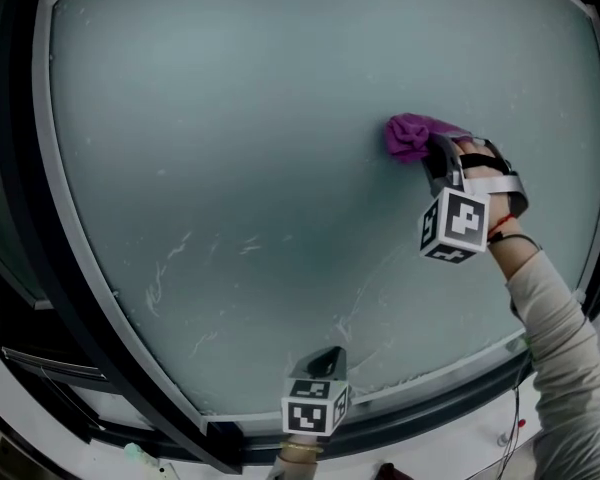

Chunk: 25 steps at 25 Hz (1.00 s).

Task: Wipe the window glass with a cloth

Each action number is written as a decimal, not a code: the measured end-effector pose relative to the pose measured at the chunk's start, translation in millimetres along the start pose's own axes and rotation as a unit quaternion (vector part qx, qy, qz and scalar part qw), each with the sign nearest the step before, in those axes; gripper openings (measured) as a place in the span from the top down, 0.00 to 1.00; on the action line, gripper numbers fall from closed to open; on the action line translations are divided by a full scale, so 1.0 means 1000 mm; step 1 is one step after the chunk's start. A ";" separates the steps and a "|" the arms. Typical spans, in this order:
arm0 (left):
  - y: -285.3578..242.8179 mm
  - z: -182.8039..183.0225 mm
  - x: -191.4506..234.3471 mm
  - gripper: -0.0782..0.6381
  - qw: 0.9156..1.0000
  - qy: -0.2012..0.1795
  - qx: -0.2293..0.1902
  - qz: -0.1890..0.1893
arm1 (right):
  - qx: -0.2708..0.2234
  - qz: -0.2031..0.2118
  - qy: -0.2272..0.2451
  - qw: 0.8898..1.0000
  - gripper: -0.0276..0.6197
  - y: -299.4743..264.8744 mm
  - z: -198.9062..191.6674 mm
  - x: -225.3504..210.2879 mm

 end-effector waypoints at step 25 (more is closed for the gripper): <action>0.008 -0.007 0.000 0.88 1.000 0.012 -0.003 0.007 | -0.014 0.123 -0.020 0.992 0.87 0.073 -0.009 0.175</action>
Point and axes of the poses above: the fingertips, and each gripper's own axes: y backward along the fingers, x to its left, z out of its top, the point moved 4 cm from there along y, backward along the fingers, and after that the axes turned 5 degrees about -y, right-handed, at the moved point
